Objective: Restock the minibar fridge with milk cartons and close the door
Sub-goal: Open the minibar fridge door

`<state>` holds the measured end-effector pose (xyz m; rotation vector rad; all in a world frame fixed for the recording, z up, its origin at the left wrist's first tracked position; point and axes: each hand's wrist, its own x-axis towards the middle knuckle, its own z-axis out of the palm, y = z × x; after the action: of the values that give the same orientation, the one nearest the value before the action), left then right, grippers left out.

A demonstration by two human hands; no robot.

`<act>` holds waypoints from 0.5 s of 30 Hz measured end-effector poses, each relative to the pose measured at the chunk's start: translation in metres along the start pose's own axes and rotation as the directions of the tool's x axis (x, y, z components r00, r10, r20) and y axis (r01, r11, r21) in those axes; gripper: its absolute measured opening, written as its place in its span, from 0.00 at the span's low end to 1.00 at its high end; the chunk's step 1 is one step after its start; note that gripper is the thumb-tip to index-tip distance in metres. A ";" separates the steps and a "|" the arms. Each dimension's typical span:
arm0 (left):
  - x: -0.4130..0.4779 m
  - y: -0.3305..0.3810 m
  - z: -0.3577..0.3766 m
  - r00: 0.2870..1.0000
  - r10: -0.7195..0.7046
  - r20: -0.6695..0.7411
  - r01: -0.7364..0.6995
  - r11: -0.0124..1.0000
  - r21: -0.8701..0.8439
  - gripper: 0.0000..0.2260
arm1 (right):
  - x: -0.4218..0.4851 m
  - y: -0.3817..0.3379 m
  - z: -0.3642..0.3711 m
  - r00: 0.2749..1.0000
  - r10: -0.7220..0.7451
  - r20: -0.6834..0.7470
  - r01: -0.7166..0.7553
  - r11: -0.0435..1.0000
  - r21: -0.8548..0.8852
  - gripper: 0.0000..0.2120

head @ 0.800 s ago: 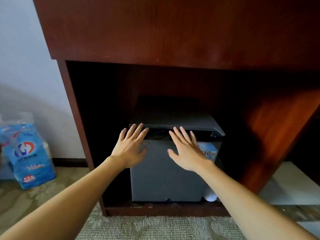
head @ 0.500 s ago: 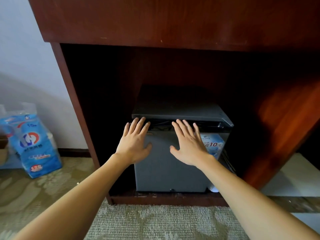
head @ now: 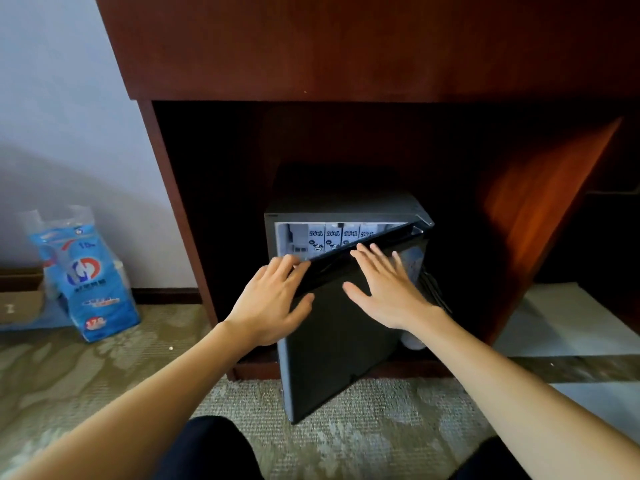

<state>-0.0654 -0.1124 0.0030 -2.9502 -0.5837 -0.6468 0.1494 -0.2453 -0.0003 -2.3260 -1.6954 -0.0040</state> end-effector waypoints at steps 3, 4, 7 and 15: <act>-0.014 0.034 -0.011 0.995 0.104 0.015 -0.102 0.992 -0.076 0.29 | -0.038 0.002 -0.013 0.999 0.026 0.020 -0.026 1.000 0.008 0.35; -0.018 0.045 -0.014 0.991 0.135 0.010 -0.134 0.986 -0.095 0.29 | -0.051 0.004 -0.017 0.999 0.034 0.026 -0.034 0.999 0.012 0.35; -0.025 0.078 -0.018 0.974 0.228 -0.006 -0.226 0.965 -0.133 0.29 | -0.092 0.011 -0.025 0.998 0.060 0.030 -0.062 0.996 0.058 0.35; -0.011 0.158 -0.002 0.911 0.411 0.034 -0.382 0.873 -0.303 0.29 | -0.200 0.039 -0.048 0.984 0.174 -0.030 -0.163 0.961 0.224 0.33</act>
<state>-0.0159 -0.2627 0.0034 -3.2362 0.1405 -0.5864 0.1297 -0.4534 0.0072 -2.2745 -1.3924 0.1509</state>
